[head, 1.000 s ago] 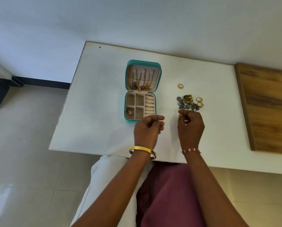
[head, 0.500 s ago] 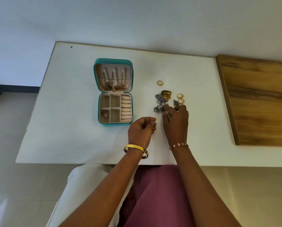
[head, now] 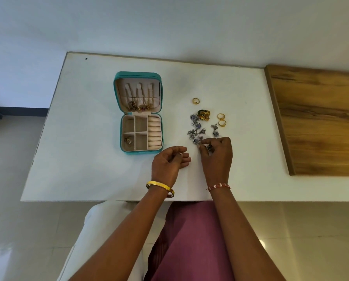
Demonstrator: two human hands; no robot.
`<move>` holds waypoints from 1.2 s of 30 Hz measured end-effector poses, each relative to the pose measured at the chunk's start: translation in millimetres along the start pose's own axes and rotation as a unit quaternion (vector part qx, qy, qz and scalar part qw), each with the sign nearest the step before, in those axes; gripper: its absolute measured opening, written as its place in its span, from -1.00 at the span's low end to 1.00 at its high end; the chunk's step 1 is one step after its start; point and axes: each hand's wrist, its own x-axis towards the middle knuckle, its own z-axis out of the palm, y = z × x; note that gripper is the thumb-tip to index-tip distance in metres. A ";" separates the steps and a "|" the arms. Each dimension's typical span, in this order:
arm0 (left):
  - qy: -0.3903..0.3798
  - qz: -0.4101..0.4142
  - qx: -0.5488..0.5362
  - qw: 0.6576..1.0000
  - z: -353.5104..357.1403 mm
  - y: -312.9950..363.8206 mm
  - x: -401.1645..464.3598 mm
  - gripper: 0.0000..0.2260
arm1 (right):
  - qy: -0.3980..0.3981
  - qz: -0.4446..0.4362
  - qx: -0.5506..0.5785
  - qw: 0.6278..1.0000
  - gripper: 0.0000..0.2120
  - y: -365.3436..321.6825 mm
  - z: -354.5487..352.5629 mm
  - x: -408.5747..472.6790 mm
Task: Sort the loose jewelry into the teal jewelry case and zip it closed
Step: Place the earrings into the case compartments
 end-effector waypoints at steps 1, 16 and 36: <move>-0.003 0.000 0.001 1.000 -0.7 0.1 -0.2 -0.82 | 0.002 -0.001 0.005 1.000 -0.86 0.0 -0.4 -1.4; 0.041 -0.059 -0.148 0.986 -10.1 4.3 -16.8 -0.88 | -0.080 -0.134 0.034 0.987 -0.87 -21.5 -7.8 -35.3; 0.284 0.102 0.010 0.953 -76.7 15.4 -24.5 -0.91 | -0.164 -0.055 0.183 0.968 -0.88 -102.0 17.5 -32.9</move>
